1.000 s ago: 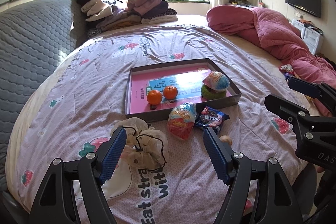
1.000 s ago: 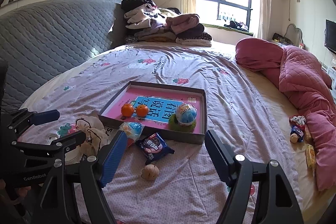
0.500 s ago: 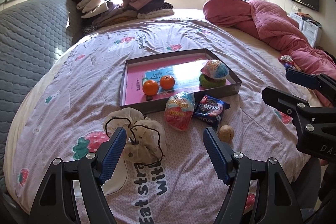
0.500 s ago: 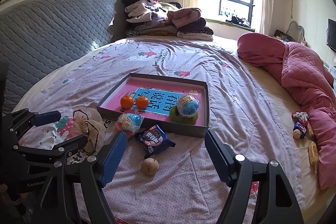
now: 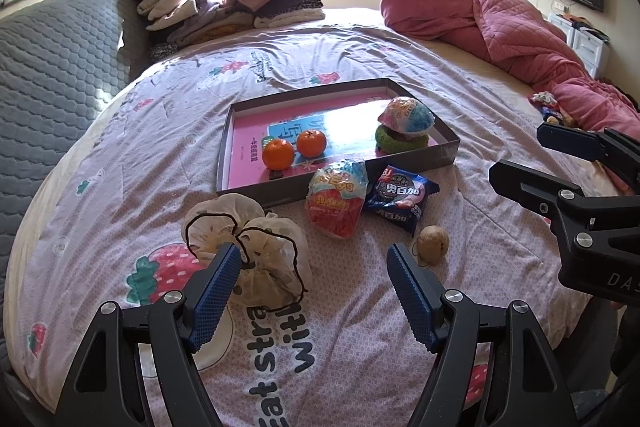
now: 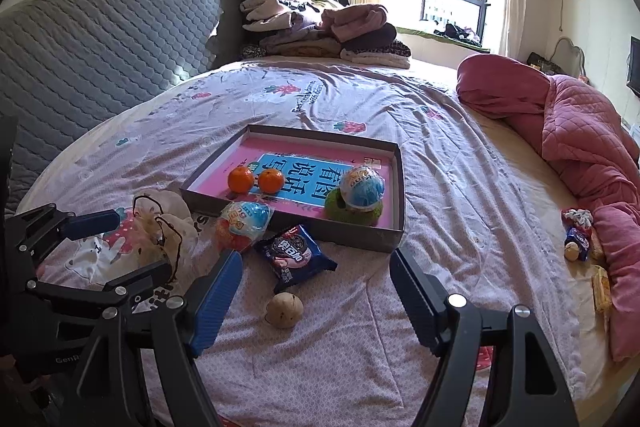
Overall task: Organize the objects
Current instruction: 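Move both grippers toward the items lying beside the tray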
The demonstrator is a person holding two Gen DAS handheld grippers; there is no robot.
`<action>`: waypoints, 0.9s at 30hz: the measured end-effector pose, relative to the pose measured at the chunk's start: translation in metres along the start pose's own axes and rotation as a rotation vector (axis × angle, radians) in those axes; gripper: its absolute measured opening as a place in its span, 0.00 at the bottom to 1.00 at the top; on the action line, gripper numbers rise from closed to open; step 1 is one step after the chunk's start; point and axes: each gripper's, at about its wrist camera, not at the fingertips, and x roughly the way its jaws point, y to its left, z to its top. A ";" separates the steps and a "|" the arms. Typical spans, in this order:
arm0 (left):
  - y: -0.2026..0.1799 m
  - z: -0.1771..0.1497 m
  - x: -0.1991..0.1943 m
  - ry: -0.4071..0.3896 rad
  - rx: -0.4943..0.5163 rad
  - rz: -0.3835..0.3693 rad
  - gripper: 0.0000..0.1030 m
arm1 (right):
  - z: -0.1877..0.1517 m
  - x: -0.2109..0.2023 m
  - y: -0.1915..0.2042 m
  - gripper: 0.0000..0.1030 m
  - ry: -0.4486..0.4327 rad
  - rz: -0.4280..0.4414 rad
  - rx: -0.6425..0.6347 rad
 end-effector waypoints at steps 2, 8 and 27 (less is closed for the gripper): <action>0.000 -0.001 0.002 0.000 0.004 -0.003 0.74 | -0.001 0.002 0.000 0.73 0.004 0.002 -0.001; -0.002 -0.005 0.012 0.004 0.017 -0.017 0.74 | -0.004 0.012 0.001 0.73 0.022 0.001 -0.009; -0.007 -0.013 0.049 0.019 0.056 -0.073 0.74 | -0.011 0.051 0.004 0.73 0.090 0.012 -0.042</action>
